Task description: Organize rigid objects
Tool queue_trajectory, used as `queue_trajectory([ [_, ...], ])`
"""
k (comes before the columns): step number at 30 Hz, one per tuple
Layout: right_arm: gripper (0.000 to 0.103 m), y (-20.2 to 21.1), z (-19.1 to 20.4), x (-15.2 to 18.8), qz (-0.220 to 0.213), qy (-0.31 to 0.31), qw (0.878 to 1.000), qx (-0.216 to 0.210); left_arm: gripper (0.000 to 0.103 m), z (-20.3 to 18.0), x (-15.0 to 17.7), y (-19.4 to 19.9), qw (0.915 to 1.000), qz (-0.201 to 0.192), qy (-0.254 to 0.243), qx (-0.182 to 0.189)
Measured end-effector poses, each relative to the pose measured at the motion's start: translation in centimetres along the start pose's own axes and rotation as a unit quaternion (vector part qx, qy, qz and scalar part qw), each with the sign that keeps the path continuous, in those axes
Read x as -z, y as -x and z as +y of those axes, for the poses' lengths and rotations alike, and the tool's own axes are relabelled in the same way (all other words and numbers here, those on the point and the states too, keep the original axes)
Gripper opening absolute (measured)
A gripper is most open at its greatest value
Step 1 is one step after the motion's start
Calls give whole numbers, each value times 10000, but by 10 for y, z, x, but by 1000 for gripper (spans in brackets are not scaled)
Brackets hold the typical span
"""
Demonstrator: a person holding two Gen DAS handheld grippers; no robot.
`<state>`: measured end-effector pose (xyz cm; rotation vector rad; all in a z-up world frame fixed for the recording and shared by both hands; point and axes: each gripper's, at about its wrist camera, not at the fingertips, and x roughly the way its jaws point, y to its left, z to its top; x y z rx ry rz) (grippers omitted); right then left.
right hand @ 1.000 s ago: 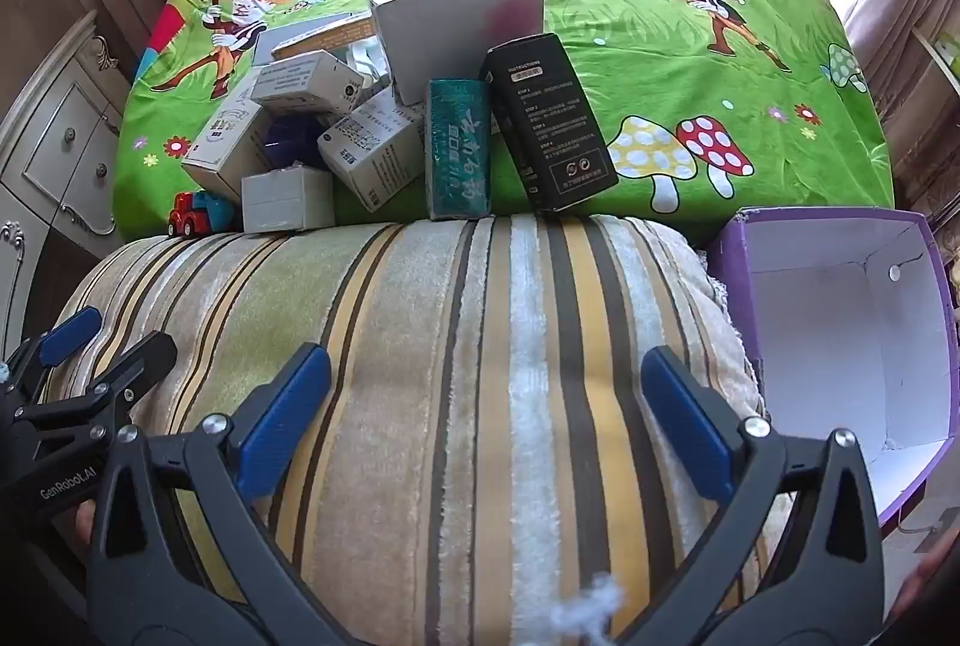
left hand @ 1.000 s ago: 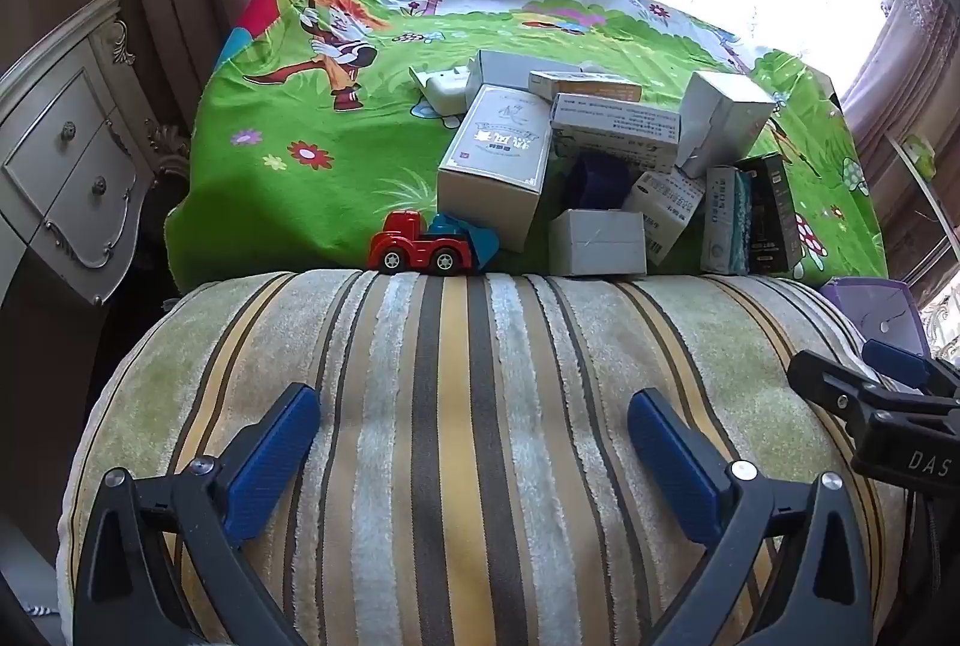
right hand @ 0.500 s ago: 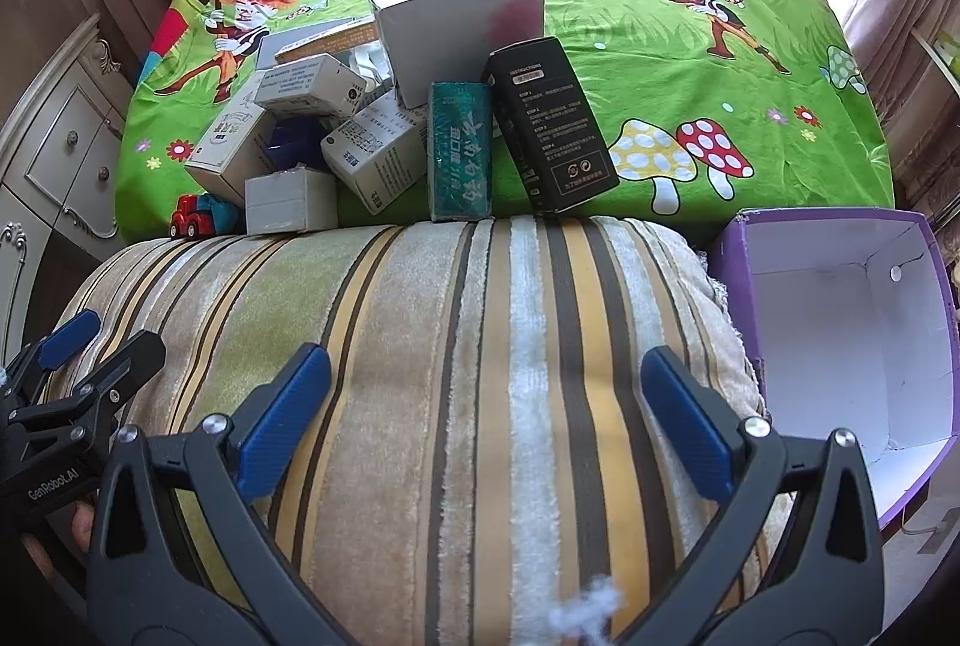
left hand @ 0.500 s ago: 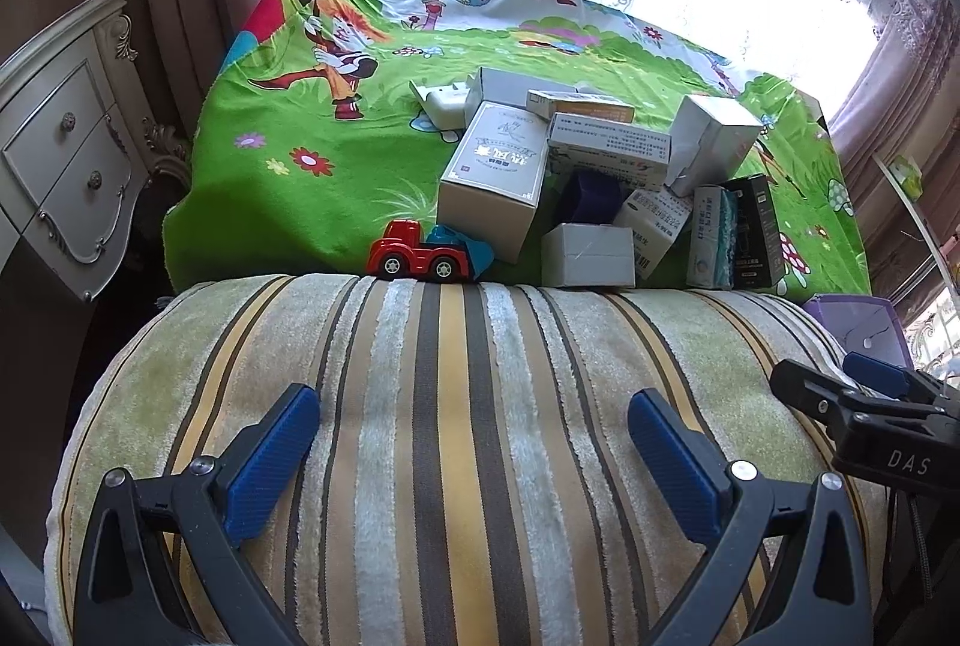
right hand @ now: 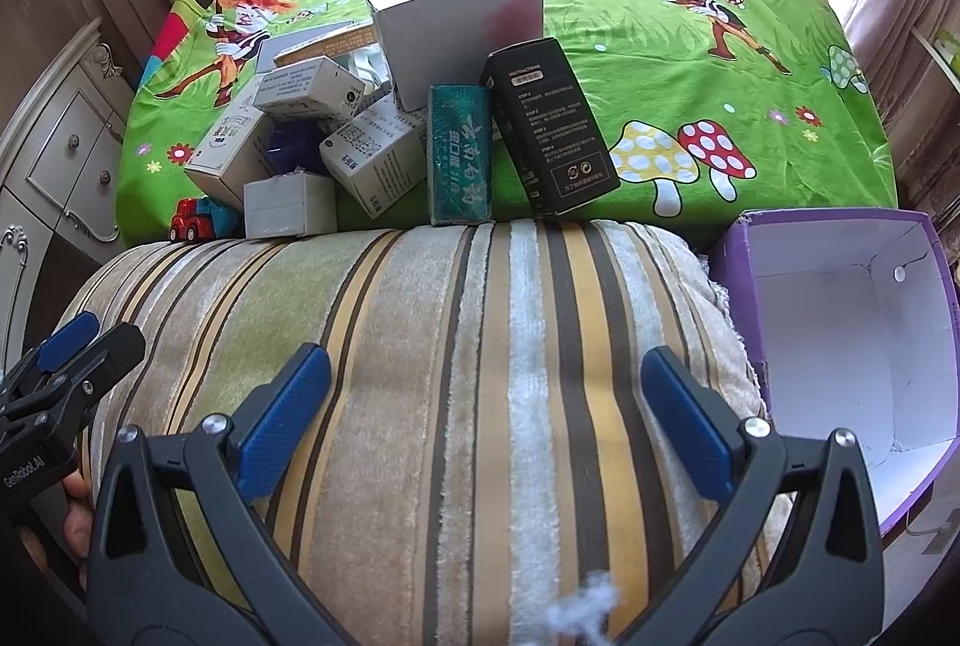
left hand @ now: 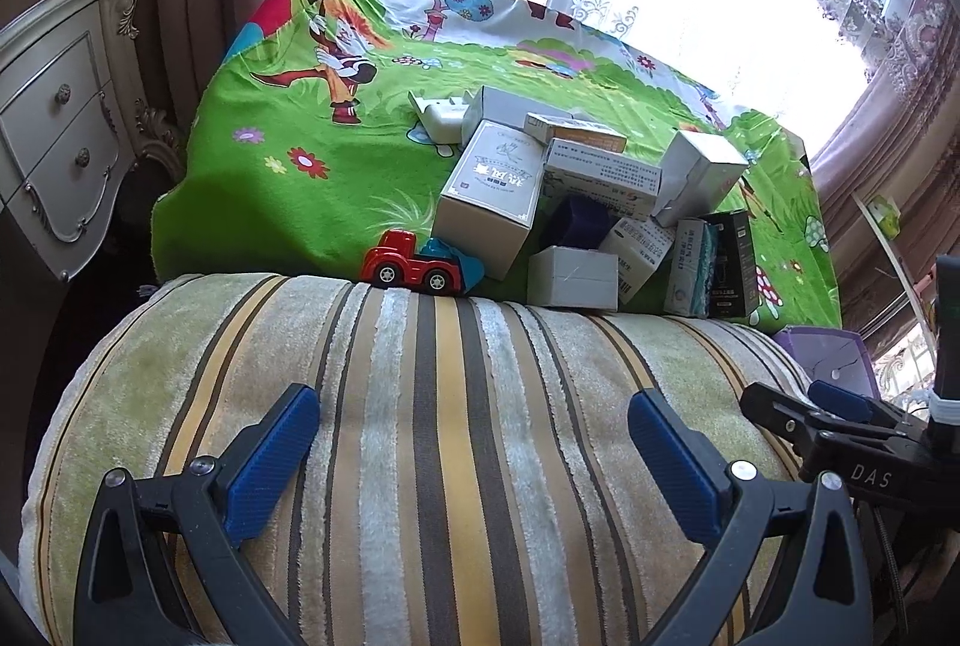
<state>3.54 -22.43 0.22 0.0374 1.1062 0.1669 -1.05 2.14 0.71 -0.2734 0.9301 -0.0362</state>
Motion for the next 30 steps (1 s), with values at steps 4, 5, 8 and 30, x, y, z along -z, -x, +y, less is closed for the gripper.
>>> queue_trajectory([
  [4,103,0,-3,-3,96,42,9999,-107,103,5,-1,2,9997,-72,168,178],
  [5,103,0,-3,-3,136,90,9998,-125,103,4,-1,2,9997,-82,170,182],
  [8,103,-1,-6,-5,243,108,9994,-217,102,1,-3,3,9996,-115,91,257],
  [30,103,22,-25,-42,-537,90,9961,-694,100,-42,-68,-18,9909,66,-941,956],
])
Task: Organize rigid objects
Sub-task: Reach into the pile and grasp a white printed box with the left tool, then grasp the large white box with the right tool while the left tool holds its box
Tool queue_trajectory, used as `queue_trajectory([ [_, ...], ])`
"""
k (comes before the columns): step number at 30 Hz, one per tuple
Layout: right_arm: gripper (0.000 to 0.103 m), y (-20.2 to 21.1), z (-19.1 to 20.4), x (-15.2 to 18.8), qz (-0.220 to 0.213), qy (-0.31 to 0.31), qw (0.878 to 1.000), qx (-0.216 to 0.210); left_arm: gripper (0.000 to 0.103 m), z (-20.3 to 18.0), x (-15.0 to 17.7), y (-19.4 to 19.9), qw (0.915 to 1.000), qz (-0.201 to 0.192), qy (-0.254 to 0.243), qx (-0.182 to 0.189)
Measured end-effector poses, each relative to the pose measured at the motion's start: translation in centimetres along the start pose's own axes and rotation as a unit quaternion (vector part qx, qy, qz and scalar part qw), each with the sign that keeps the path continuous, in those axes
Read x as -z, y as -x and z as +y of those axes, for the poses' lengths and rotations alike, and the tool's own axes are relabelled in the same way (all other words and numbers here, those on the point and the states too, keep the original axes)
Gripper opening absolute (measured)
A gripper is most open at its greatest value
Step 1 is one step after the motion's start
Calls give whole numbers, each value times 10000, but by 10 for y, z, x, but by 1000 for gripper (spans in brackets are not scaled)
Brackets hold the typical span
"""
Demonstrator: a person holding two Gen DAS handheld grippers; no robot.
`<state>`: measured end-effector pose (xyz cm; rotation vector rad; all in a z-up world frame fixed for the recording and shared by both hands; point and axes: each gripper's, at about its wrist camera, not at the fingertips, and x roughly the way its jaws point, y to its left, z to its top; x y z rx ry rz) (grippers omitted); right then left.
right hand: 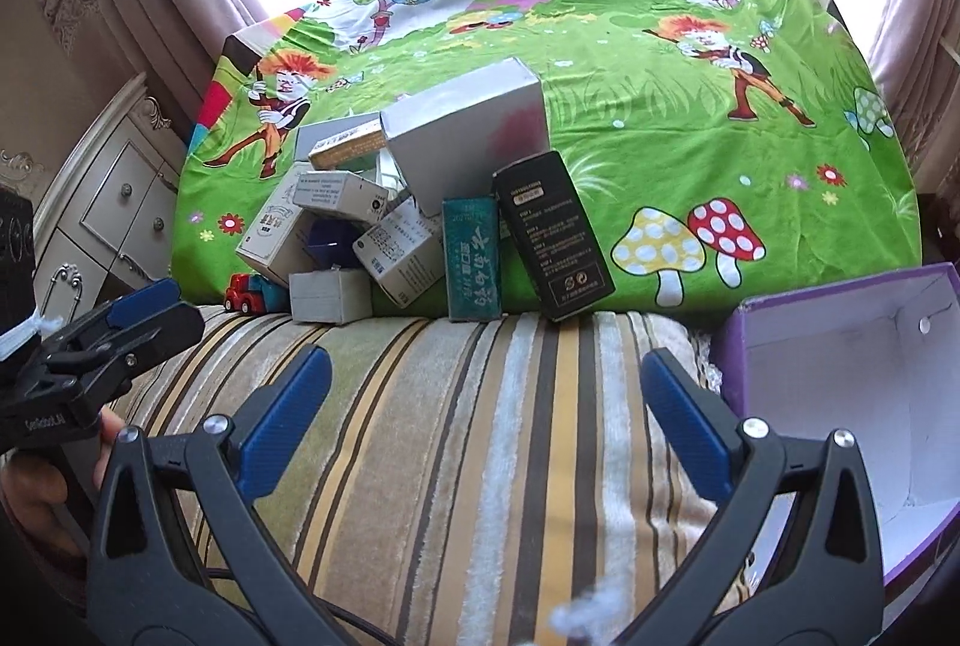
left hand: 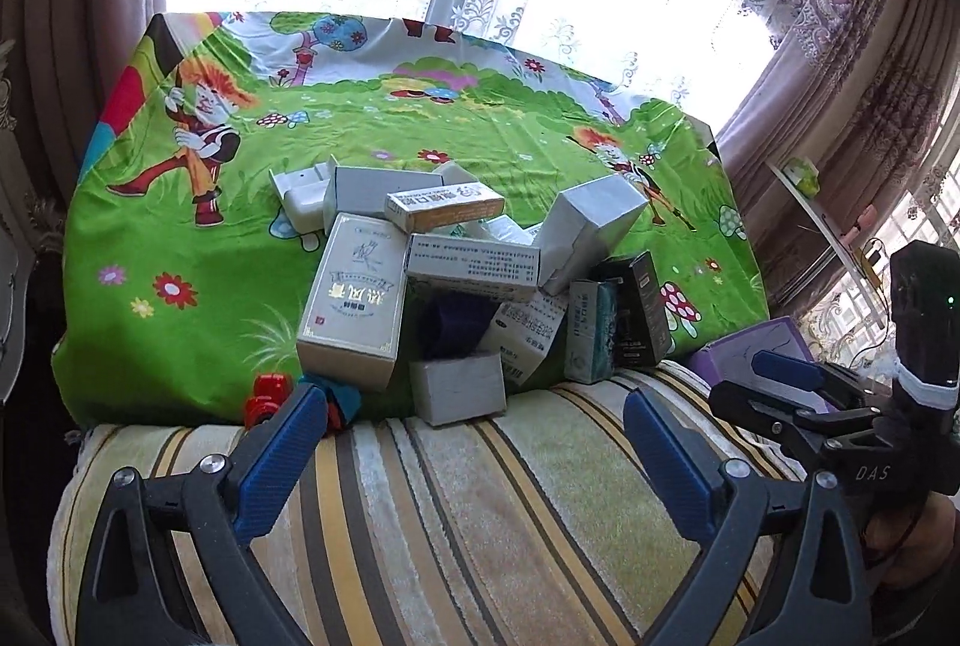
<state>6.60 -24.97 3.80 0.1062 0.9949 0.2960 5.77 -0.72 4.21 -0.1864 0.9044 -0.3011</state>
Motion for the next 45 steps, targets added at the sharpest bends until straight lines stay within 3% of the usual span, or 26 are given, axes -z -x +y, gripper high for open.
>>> queue_trajectory([
  [13,103,-12,-2,-39,-364,814,9960,112,103,-4,-48,-58,9987,337,-368,31],
  [27,103,-35,4,-59,-491,1420,9886,124,103,6,-54,-91,9978,597,-233,188],
  [31,103,-37,2,-62,-523,1430,9883,121,102,1,-54,-94,9972,594,-421,153],
  [38,103,-42,-2,-64,-502,1357,9894,89,77,-3,-54,-95,9968,555,-568,72],
  [45,103,-45,8,-69,-540,1487,9874,26,76,2,-49,-85,9981,394,-461,102],
])
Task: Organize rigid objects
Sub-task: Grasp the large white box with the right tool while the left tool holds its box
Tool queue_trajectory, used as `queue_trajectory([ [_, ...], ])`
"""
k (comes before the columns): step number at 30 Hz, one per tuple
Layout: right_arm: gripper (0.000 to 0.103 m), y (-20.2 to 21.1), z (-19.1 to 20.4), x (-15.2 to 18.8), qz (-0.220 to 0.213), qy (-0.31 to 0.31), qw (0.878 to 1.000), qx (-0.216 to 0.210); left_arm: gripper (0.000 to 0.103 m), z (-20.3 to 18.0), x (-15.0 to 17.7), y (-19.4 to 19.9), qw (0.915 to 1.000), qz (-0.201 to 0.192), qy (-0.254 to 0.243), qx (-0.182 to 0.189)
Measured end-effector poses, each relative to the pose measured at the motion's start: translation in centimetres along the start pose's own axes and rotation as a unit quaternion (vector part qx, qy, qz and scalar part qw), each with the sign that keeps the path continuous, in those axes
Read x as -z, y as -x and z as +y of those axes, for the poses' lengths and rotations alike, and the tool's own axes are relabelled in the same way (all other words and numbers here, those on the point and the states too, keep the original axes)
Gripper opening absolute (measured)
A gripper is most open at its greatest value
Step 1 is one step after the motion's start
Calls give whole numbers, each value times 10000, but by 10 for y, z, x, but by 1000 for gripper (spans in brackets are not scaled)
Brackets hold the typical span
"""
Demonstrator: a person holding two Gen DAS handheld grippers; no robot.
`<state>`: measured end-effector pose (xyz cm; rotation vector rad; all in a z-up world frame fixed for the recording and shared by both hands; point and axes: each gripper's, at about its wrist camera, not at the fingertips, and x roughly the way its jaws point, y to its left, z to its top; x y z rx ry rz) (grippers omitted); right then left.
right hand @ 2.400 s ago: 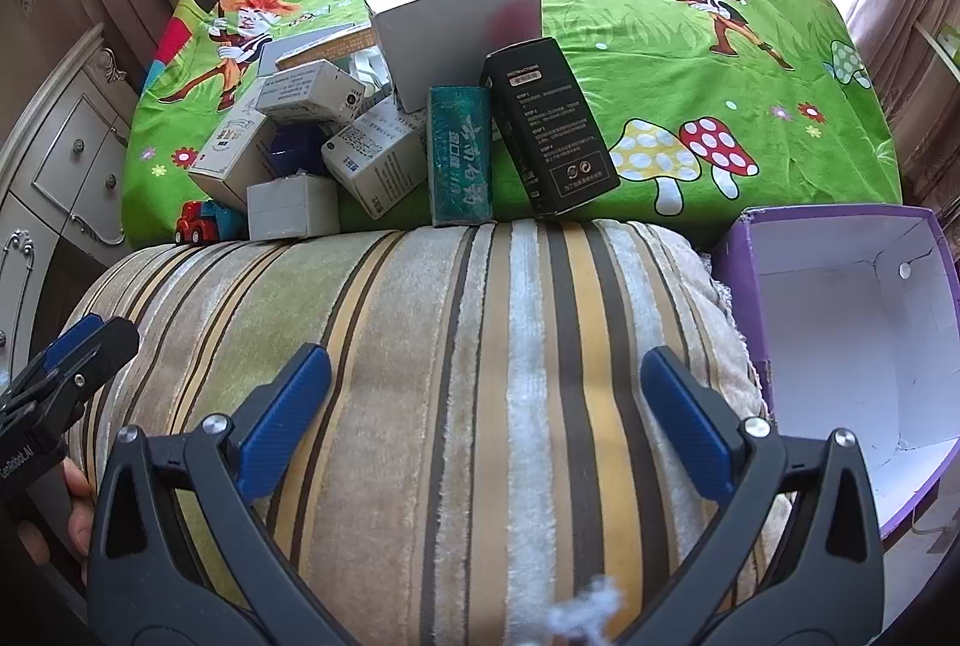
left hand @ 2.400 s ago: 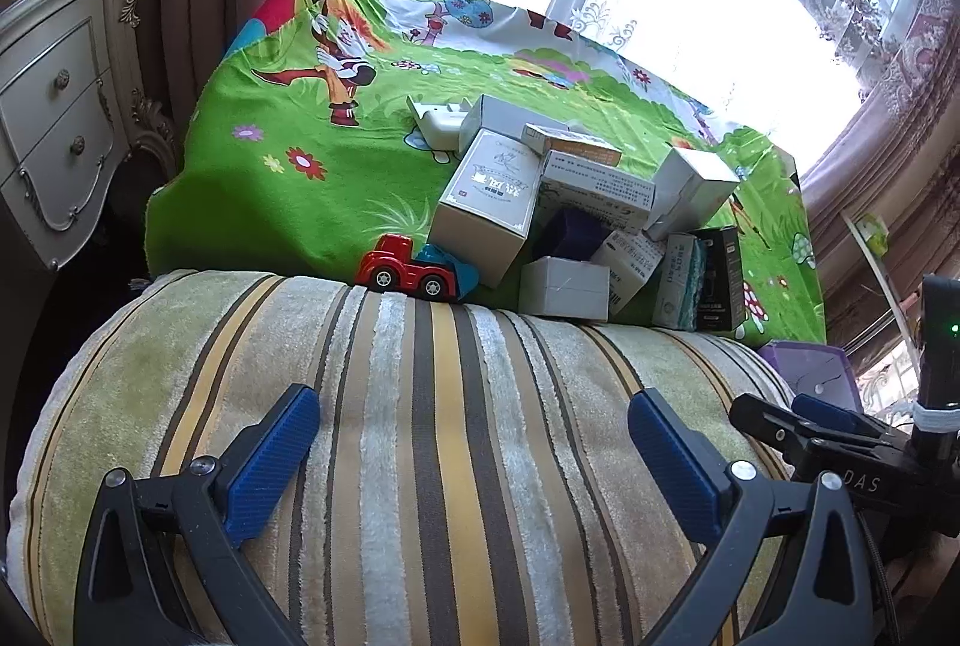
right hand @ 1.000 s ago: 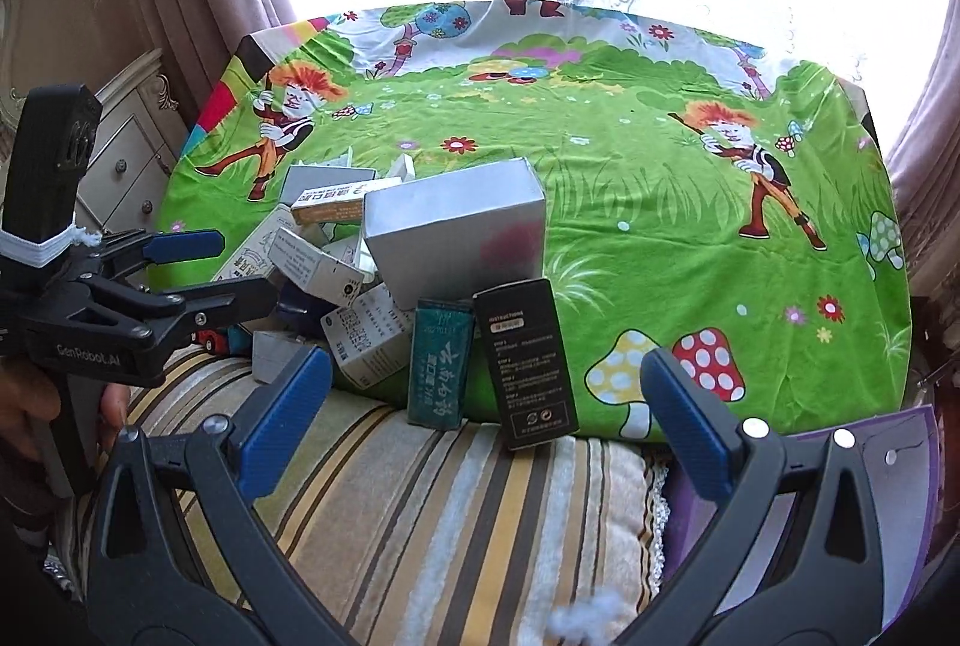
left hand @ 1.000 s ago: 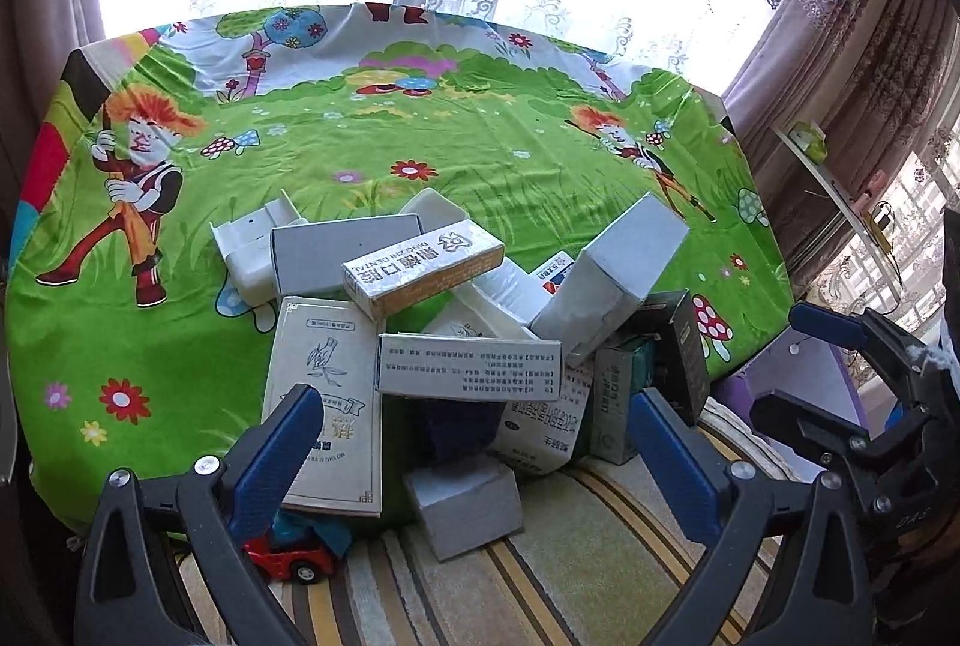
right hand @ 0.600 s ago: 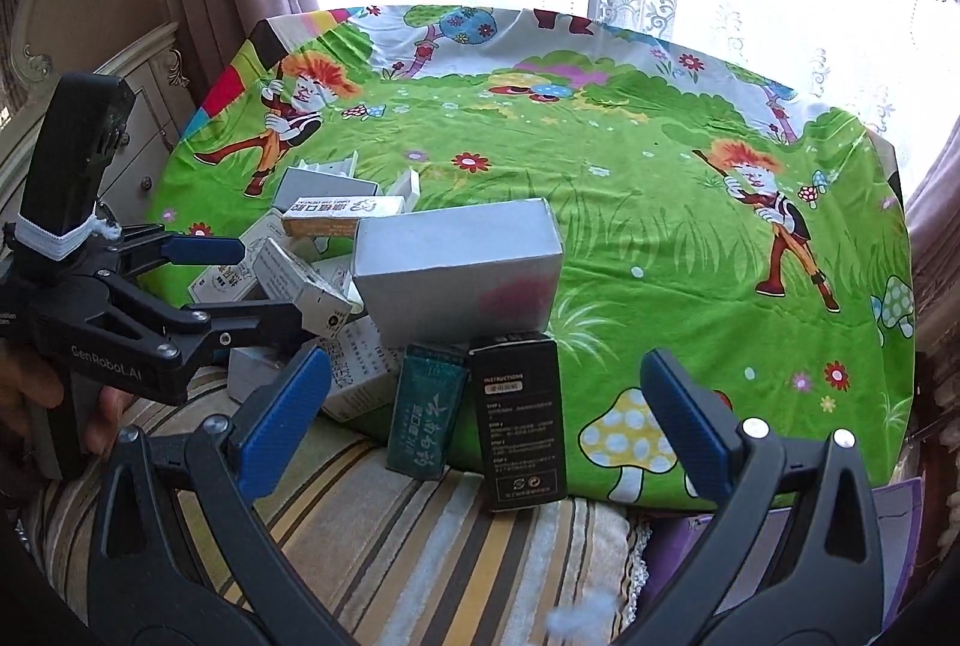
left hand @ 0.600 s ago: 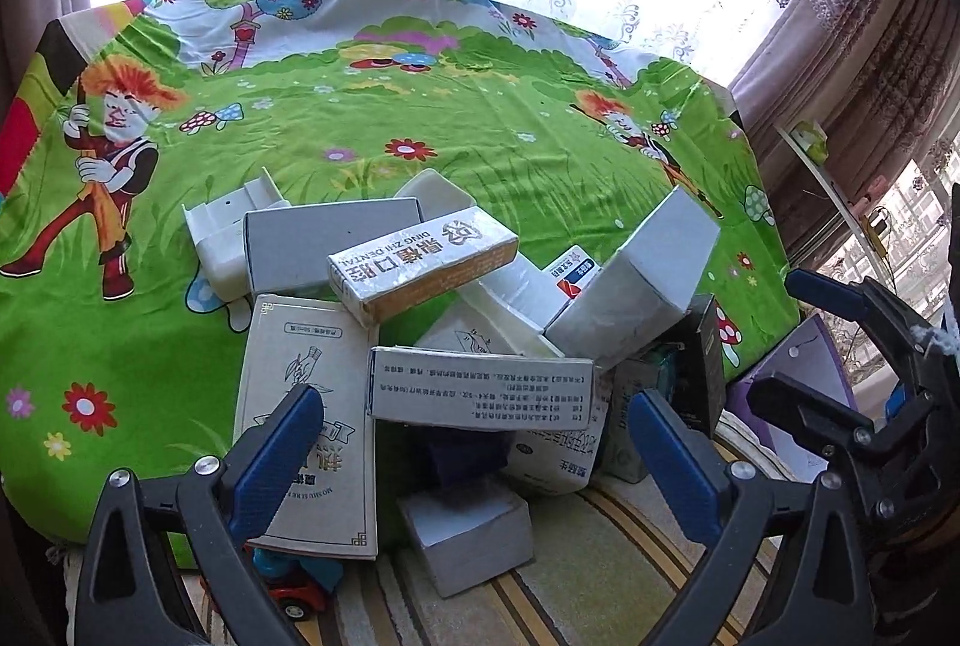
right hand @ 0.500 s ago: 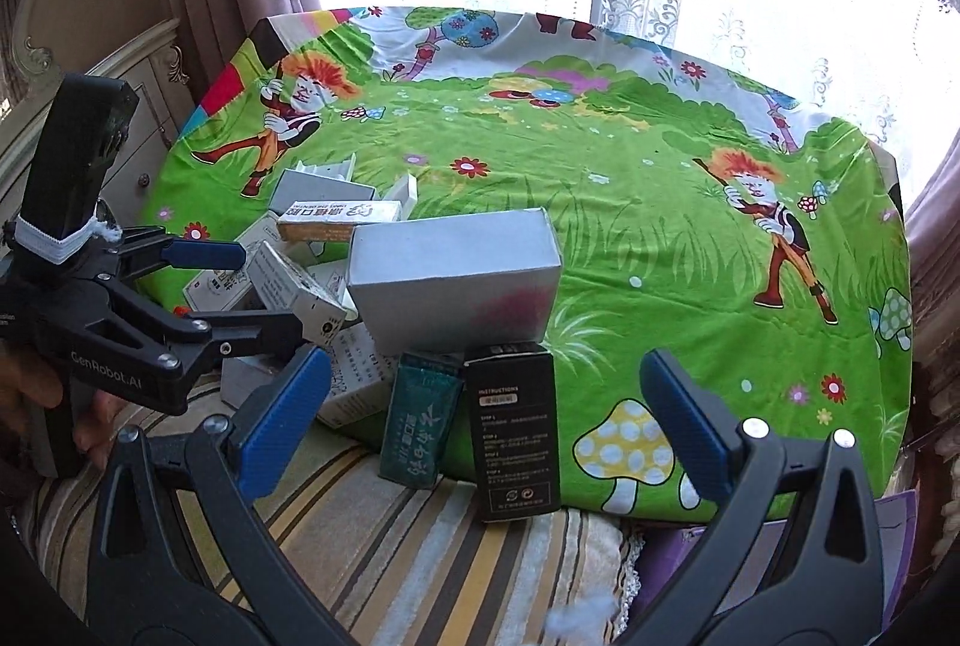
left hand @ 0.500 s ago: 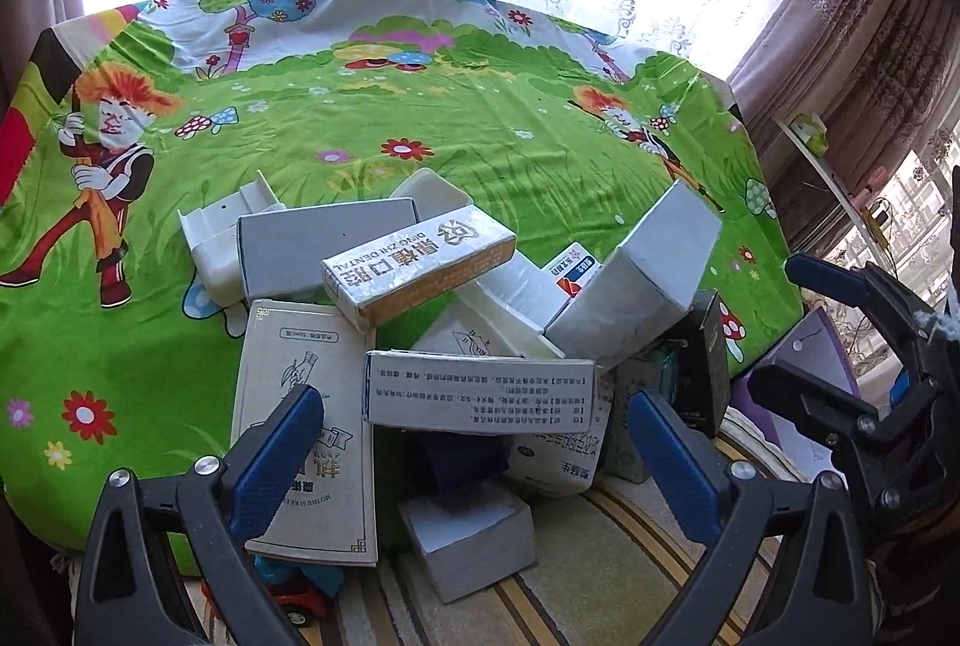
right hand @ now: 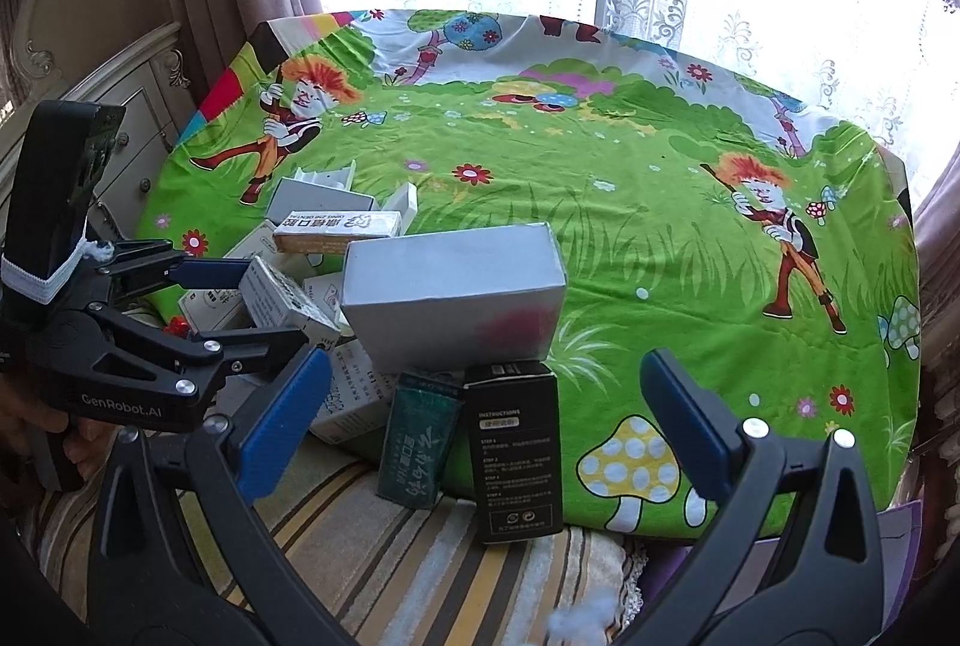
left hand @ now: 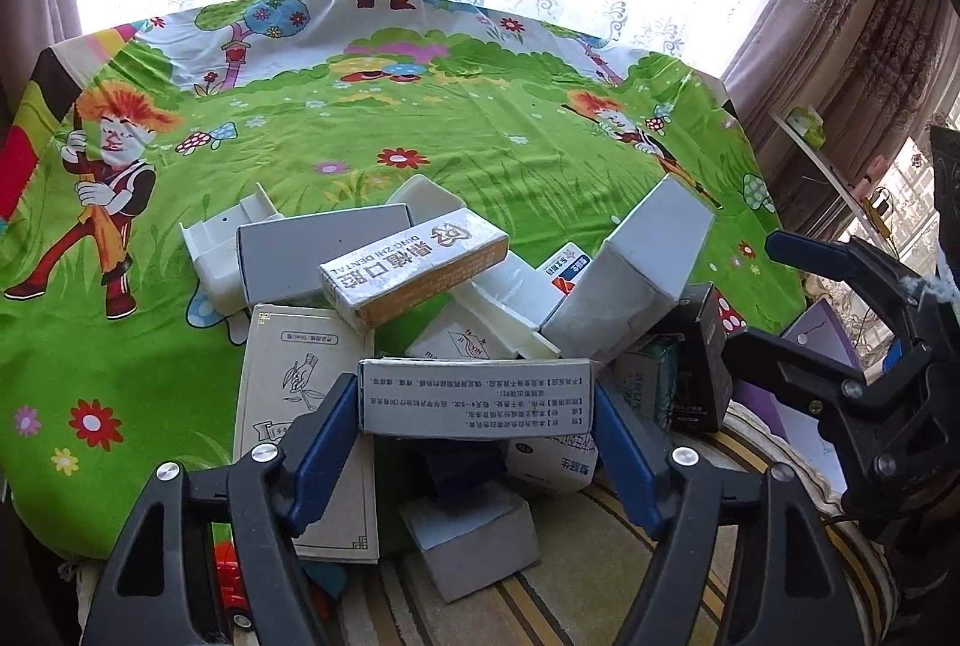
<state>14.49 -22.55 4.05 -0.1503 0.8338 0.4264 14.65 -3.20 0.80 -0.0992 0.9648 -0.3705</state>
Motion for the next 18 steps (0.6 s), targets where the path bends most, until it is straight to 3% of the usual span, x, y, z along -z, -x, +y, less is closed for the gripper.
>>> queue_trajectory([
  [13,103,-15,1,-23,30,304,9993,-210,76,13,10,29,9973,-604,395,168],
  [18,103,-13,-6,-32,-23,199,9986,-492,76,17,11,33,9959,-728,504,199],
])
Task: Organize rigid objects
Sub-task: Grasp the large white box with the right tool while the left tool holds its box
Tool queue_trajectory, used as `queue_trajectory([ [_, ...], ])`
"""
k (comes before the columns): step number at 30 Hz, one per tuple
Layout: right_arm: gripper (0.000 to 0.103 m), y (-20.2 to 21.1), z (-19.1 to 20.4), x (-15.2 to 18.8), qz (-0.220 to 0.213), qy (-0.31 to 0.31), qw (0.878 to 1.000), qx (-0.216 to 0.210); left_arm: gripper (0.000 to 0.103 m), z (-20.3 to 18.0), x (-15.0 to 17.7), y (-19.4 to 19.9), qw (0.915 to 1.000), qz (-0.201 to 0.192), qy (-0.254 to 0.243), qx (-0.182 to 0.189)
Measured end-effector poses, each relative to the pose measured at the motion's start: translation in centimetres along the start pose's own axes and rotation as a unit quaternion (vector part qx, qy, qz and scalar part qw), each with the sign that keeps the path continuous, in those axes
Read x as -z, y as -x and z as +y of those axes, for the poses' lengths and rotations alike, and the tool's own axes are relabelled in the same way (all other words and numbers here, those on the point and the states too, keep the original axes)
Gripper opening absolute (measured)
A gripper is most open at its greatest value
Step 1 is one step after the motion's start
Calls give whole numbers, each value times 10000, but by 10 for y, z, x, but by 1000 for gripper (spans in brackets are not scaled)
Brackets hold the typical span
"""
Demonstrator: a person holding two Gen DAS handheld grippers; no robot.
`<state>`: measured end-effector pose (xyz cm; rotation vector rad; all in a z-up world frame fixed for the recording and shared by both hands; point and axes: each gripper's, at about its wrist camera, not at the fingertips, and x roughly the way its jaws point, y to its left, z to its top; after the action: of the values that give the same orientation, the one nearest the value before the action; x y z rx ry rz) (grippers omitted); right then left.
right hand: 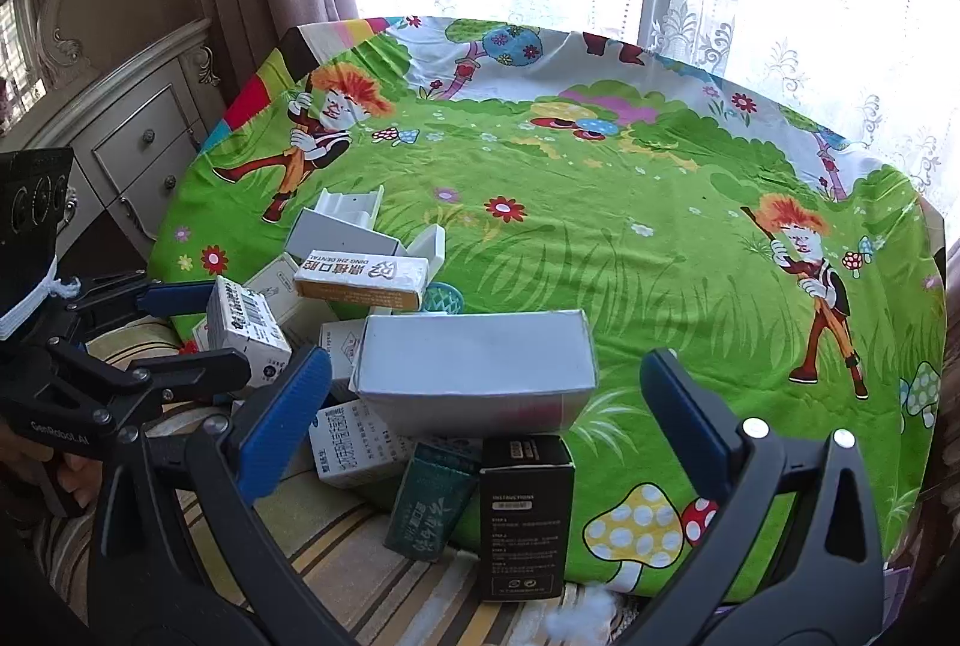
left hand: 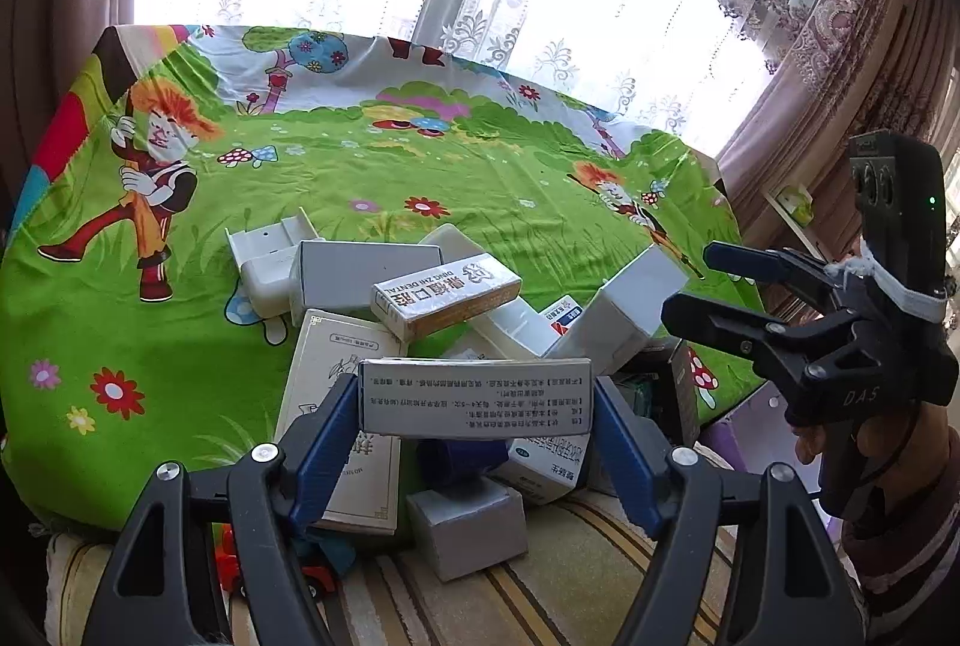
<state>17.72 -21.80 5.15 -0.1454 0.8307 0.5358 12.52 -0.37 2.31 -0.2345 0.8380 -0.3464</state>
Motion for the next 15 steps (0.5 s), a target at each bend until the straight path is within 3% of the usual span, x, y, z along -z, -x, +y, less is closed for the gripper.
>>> queue_trajectory([
  [5,103,-8,0,-3,66,-4,9997,-243,76,0,1,2,10000,-68,-7,17],
  [15,103,-30,6,3,357,196,9991,-115,76,0,2,8,9998,-198,1,-12],
])
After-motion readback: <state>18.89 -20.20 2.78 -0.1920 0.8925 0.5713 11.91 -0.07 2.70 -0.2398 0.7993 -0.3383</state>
